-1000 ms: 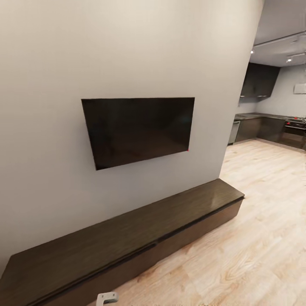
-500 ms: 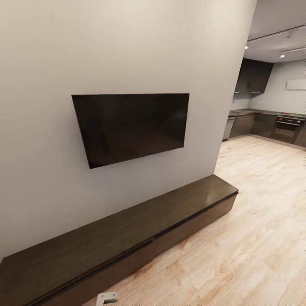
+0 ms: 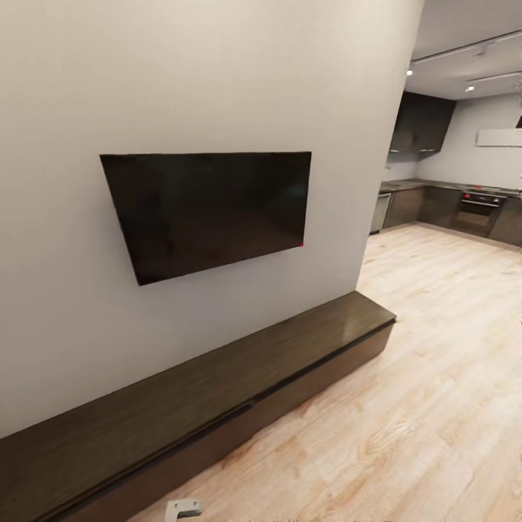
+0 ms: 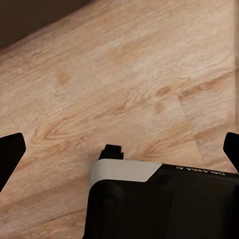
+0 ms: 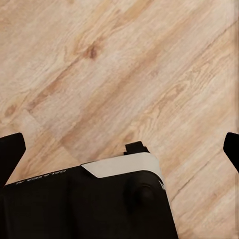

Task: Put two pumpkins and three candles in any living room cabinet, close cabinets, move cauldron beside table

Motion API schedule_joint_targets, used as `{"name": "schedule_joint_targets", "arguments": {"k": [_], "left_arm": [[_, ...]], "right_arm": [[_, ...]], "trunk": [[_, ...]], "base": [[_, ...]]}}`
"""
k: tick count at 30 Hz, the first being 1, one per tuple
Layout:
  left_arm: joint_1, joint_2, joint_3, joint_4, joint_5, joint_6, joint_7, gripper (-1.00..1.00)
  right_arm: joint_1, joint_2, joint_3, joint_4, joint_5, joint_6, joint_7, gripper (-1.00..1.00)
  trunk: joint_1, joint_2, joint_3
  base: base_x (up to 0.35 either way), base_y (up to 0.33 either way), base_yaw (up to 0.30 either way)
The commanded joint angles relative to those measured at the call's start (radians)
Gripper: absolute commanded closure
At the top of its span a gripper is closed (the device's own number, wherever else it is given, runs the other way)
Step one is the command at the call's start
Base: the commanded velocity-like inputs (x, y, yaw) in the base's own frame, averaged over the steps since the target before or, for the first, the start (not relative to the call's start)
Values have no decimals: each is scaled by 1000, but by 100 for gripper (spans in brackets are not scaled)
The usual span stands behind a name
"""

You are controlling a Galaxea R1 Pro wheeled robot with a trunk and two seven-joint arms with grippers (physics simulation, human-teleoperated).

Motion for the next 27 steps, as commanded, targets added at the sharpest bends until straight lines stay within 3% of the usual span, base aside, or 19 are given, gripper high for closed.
{"name": "schedule_joint_targets", "arguments": {"k": [1, 8, 27], "left_arm": [[-1, 1, -8, -2, 8, 4, 8, -100], [-1, 1, -9, -2, 7, 4, 8, -100], [-1, 1, -9, -2, 4, 4, 8, -100]], "right_arm": [[-2, 2, 7, 3, -4, -6, -1, -100], [-2, 2, 8, 3, -5, -7, -3, -100], [-2, 1, 7, 3, -4, -3, 5, -100]], "trunk": [[1, -2, -3], [1, -2, -5], [1, -2, -5]], "base": [[0, -126, -34], [0, -42, -108], [0, -1, -271]]}}
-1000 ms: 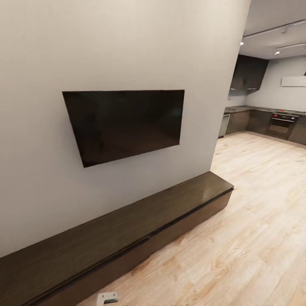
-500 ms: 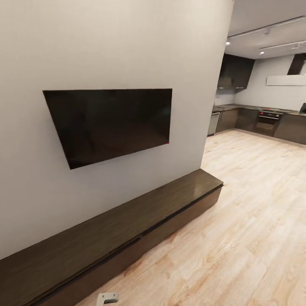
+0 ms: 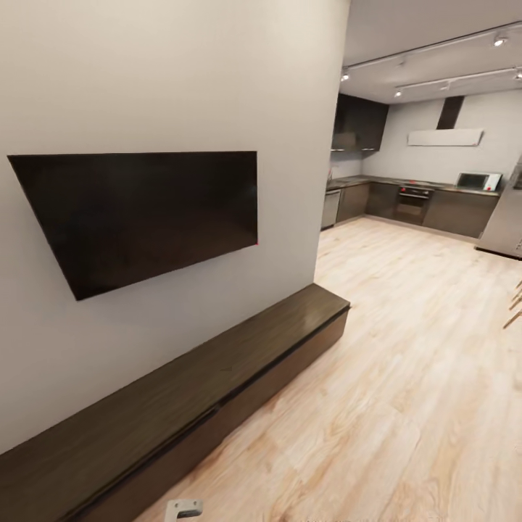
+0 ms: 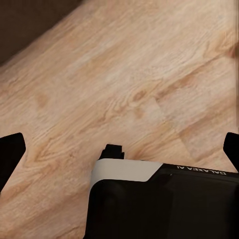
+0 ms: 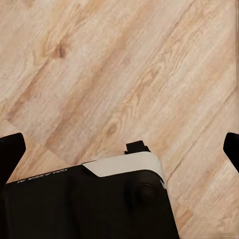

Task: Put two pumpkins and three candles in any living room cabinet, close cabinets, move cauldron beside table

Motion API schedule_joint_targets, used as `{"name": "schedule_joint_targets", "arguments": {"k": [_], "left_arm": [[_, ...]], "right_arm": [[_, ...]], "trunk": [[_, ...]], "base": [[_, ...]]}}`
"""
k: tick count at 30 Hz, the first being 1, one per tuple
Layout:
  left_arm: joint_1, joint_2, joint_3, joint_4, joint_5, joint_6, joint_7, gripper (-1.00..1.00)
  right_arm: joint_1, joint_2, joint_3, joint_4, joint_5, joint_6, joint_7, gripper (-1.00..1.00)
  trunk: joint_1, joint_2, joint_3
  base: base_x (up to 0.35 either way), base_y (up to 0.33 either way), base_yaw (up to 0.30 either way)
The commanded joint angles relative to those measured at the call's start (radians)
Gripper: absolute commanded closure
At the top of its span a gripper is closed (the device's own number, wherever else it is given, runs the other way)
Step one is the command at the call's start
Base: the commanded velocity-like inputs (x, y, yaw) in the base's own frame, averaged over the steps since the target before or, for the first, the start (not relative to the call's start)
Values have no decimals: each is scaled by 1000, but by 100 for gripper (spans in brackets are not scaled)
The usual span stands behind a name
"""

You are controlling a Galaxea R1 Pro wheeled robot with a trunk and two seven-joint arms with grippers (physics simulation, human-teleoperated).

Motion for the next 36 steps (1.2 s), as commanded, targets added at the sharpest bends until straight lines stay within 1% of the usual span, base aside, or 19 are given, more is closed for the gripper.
{"name": "schedule_joint_targets", "arguments": {"k": [1, 36], "left_arm": [[-1, 1, -8, -3, 8, 4, 8, -100], [-1, 2, -8, -3, 8, 4, 8, -100]], "right_arm": [[-2, 1, 7, 4, -5, -4, 0, -100], [-2, 1, 7, 5, -6, -4, 0, -100]], "trunk": [[1, -2, -2], [1, -2, -2]], "base": [[0, 0, -277], [0, 0, -277]]}}
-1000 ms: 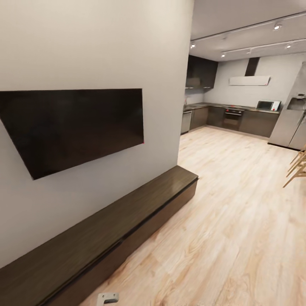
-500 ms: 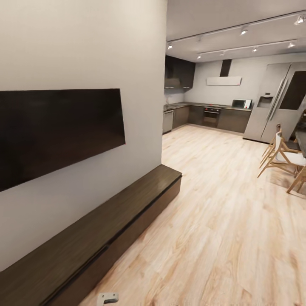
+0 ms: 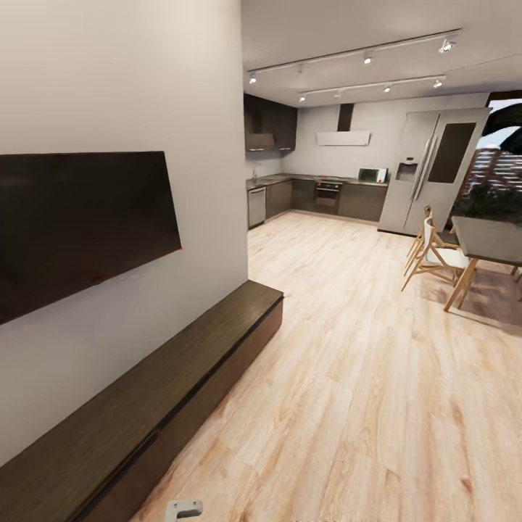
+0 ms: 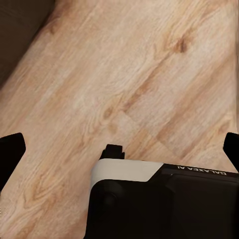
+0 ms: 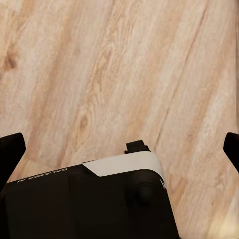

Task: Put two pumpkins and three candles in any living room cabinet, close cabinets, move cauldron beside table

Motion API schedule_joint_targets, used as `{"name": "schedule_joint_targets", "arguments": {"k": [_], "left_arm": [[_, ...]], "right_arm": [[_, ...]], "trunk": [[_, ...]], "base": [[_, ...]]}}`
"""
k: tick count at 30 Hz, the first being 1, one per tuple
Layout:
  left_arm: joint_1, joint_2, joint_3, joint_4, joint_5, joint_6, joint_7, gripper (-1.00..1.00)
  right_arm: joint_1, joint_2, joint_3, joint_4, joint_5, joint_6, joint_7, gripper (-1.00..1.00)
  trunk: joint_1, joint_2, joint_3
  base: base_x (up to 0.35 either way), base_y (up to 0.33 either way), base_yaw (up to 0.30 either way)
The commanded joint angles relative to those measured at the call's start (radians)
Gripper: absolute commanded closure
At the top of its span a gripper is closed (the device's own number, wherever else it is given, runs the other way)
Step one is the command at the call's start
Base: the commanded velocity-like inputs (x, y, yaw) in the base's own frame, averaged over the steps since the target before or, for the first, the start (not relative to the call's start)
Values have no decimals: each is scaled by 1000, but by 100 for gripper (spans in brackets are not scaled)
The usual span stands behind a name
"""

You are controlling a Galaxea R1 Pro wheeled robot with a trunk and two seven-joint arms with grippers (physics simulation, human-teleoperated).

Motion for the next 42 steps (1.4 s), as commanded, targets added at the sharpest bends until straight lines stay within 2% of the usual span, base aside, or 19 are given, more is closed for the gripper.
{"name": "schedule_joint_targets", "arguments": {"k": [1, 25, 36, 42], "left_arm": [[-1, 1, -8, -3, 8, 4, 8, -100], [-1, 1, -8, -3, 7, 4, 8, -100], [-1, 1, -9, -3, 6, 4, 7, -100], [-1, 1, -10, -3, 5, 3, 8, -100]], "right_arm": [[-2, 1, 7, 3, -5, -5, -1, -100], [-2, 1, 7, 4, -5, -7, -1, -100], [-1, 1, 7, 4, -5, -9, -2, -100], [-2, 1, 7, 4, -6, -11, -6, -100]], "trunk": [[1, -2, -2], [1, -2, -2], [1, -2, -2], [1, -2, -2]], "base": [[0, 0, -277], [14, 0, -277], [244, 0, -265], [318, 0, -45]]}}
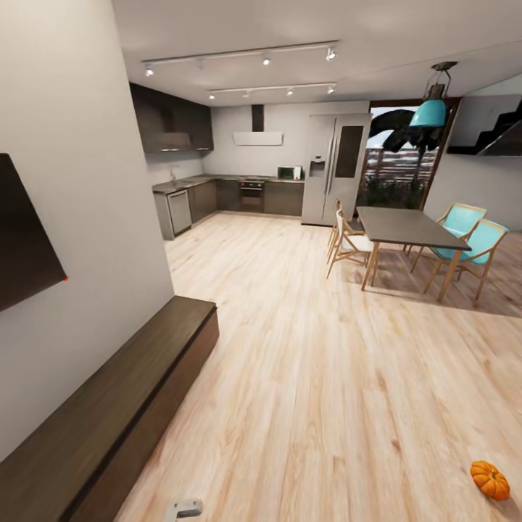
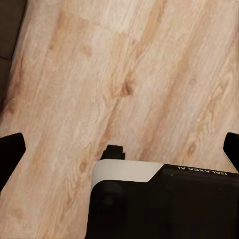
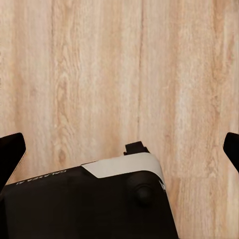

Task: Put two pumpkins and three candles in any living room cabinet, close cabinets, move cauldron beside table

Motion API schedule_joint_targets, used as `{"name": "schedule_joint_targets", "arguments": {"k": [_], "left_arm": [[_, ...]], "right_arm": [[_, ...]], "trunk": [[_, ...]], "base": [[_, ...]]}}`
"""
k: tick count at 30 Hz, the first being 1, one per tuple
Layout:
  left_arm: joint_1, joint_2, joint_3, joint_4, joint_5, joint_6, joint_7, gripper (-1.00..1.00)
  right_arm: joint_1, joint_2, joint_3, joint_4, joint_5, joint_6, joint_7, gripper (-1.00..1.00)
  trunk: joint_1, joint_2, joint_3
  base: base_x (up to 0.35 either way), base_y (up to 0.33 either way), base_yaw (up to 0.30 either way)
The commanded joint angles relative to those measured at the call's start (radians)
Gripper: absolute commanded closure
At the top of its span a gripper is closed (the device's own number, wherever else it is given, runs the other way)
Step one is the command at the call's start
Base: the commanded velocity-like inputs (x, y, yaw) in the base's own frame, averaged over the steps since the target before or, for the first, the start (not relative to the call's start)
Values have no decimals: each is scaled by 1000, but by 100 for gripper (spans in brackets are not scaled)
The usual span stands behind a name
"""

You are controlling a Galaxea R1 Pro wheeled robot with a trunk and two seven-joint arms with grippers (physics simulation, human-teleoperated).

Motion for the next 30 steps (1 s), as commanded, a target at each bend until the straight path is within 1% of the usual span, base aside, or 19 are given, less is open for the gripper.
{"name": "schedule_joint_targets", "arguments": {"k": [1, 12, 16, 20, 30], "left_arm": [[-1, 1, -8, -2, 8, 4, 7, -100], [-1, 2, -9, -2, 7, 4, 7, -100], [-1, 2, -9, -2, 8, -7, 7, -100], [-1, 2, -9, -2, 8, -14, 7, -100], [-1, 1, -10, 9, 7, -16, 7, -100]], "right_arm": [[-2, 1, 7, 4, -5, -5, -1, -100], [-1, 1, 7, 4, -5, -5, -1, -100], [-1, 1, 7, 4, -5, -5, -1, -100], [-1, 1, 7, 4, -5, -5, -1, -100], [-1, 1, 7, 4, -5, -3, 0, -100]], "trunk": [[1, -2, -2], [1, -2, -2], [1, -2, -2], [1, -2, -2], [1, -2, -2]], "base": [[319, 0, -7], [319, 0, -1], [319, 0, -21], [320, 0, -200], [321, -14, -265]]}}
